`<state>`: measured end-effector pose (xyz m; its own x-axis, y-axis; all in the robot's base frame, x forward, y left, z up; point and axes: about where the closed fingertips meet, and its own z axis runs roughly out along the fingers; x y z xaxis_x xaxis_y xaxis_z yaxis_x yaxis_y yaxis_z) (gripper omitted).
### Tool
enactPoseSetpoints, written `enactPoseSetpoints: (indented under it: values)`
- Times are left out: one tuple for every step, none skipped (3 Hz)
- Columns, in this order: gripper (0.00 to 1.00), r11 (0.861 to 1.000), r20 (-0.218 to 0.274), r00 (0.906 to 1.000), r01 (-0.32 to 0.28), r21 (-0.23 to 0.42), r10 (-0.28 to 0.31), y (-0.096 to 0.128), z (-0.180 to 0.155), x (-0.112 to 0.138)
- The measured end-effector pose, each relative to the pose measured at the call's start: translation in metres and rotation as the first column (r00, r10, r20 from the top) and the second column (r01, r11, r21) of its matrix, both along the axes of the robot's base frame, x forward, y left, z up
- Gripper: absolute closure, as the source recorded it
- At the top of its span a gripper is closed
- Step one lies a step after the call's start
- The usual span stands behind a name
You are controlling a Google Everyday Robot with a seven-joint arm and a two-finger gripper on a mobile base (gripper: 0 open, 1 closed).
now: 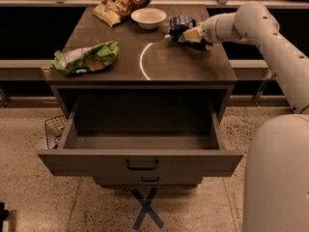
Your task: Place blue chip bag into paper bowl
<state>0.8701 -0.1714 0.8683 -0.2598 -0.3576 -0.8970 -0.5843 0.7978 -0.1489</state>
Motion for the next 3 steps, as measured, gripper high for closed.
enactPoseSetpoints:
  values:
    - [0.93,0.999,0.072,0.9971,-0.029,0.044,0.026,0.033,0.042,0.008]
    - [1.0,0.996,0.161,0.9865,-0.046,0.079,0.033,0.069,0.089,0.008]
    - [1.0,0.996,0.225,0.9744,-0.028,0.08,0.01,0.096,0.116,0.018]
